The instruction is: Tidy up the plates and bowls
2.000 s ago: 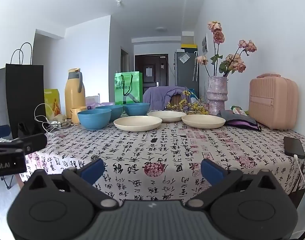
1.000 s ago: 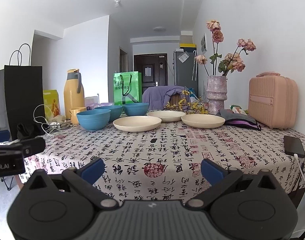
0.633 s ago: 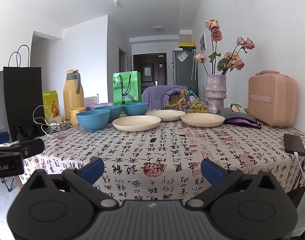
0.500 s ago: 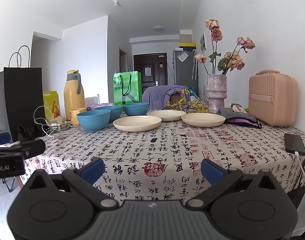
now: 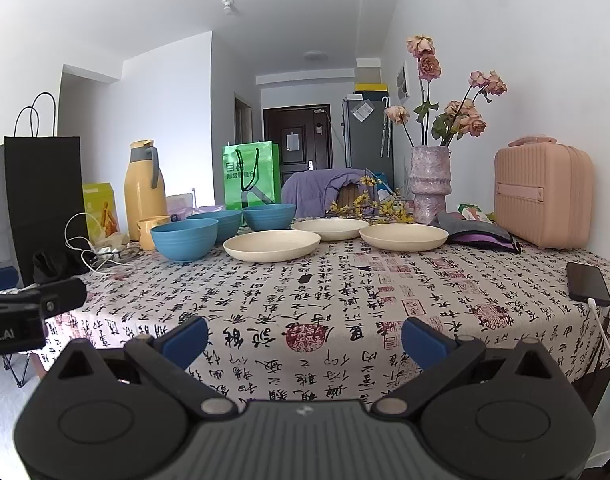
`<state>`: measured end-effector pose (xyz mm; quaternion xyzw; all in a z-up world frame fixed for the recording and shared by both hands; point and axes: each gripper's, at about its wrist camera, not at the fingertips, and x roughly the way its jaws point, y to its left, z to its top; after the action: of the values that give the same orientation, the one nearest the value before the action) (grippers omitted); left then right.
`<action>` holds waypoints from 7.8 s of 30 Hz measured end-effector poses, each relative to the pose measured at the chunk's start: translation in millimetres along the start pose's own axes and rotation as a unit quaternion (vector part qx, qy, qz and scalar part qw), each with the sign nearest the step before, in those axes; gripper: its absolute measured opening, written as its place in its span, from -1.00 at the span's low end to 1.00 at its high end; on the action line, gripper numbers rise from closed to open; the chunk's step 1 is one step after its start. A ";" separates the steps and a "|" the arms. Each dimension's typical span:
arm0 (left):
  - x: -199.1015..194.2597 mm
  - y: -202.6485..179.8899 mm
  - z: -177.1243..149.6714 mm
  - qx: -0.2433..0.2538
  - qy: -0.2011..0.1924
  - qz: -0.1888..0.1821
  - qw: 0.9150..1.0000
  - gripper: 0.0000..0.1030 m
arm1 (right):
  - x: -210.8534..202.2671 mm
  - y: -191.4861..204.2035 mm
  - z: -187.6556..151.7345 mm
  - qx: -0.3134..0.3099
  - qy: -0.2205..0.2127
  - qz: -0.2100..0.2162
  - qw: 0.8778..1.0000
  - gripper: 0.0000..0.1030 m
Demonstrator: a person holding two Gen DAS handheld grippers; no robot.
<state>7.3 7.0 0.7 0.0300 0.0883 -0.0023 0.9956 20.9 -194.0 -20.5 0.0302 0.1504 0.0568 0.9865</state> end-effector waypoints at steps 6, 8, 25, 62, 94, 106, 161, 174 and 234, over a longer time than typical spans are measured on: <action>-0.1 -0.8 -0.2 0.001 0.000 0.000 1.000 1.00 | -0.2 0.3 -0.1 0.001 0.001 -0.001 1.000 1.00; -0.1 -0.8 -0.2 0.001 -0.001 0.000 1.000 1.00 | 0.0 0.0 0.0 0.001 0.002 -0.001 1.000 1.00; -0.4 -1.1 -0.8 0.002 0.000 -0.001 1.000 1.00 | 1.1 -0.1 -1.2 0.004 0.006 -0.003 1.000 1.00; 50.8 -2.5 12.6 -0.003 0.024 -0.005 1.000 1.00 | 35.4 -17.7 5.6 0.006 0.018 -0.024 1.000 1.00; 246.4 -3.0 57.2 -0.048 0.095 -0.042 0.993 1.00 | 195.6 -57.0 77.3 0.031 0.080 -0.024 0.996 1.00; 389.6 10.7 62.5 -0.116 0.183 -0.041 0.975 0.59 | 347.5 -64.6 122.0 0.044 0.149 0.038 0.987 1.00; 255.4 -66.9 44.6 -0.110 0.217 -0.071 0.967 -0.68 | 232.3 -109.1 87.3 0.045 0.153 -0.018 0.987 -0.77; 233.2 -35.0 39.2 -0.114 0.214 -0.060 0.968 -0.68 | 212.8 -73.4 78.6 0.040 0.150 -0.012 0.988 -0.77; 151.8 42.6 17.6 -0.036 0.091 0.006 0.995 1.00 | 173.0 32.9 61.1 -0.066 0.050 0.038 0.996 0.81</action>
<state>160.3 48.6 -6.1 -0.0049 0.1784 0.0099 0.9839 199.9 -143.1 -10.4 -0.0317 0.1940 0.1052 0.9748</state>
